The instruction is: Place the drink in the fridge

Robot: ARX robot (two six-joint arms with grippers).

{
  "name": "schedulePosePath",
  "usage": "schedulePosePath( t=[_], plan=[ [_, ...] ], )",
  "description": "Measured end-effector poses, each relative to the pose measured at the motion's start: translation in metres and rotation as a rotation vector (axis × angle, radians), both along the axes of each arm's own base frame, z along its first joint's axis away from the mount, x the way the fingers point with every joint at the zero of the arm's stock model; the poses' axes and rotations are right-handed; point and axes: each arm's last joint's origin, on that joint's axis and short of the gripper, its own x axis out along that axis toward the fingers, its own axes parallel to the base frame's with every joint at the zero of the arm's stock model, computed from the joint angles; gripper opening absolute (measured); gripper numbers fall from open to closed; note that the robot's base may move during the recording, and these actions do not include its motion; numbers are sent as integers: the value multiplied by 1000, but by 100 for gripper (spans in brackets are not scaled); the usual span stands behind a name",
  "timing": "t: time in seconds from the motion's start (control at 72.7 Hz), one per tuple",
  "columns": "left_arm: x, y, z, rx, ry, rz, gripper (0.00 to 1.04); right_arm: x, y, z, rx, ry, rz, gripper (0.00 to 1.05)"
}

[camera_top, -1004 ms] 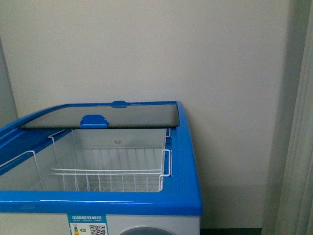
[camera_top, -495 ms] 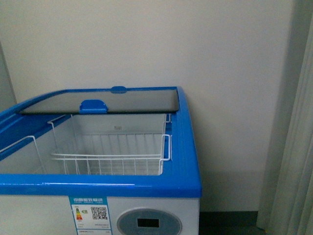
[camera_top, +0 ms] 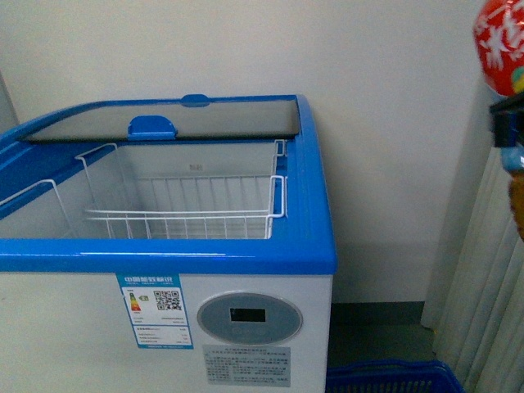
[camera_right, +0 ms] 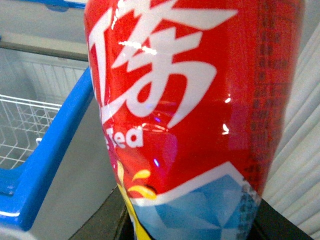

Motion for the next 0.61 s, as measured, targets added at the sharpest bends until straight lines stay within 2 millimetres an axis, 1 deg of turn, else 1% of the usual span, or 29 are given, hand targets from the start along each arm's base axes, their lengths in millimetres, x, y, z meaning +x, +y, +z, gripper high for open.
schedulePosePath(
  t=[0.041, 0.096, 0.179, 0.275, 0.289, 0.44, 0.591, 0.605],
  plan=[
    [0, 0, 0, 0, 0, 0, 97, 8, 4, 3, -8, -1, 8, 37],
    [0, 0, 0, 0, 0, 0, 97, 28, 16, 12, -42, 1, 41, 37],
    [0, 0, 0, 0, 0, 0, 97, 45, 28, 20, -77, 4, 73, 37],
    [0, 0, 0, 0, 0, 0, 97, 81, 57, 34, -158, 4, 141, 37],
    [0, 0, 0, 0, 0, 0, 97, 88, 64, 37, -176, 1, 154, 37],
    [0, 0, 0, 0, 0, 0, 97, 121, 94, 52, -258, -6, 208, 37],
    [0, 0, 0, 0, 0, 0, 97, 147, 123, 65, -326, -14, 259, 37],
    [0, 0, 0, 0, 0, 0, 97, 150, 128, 66, -333, -15, 268, 37]
  ],
)
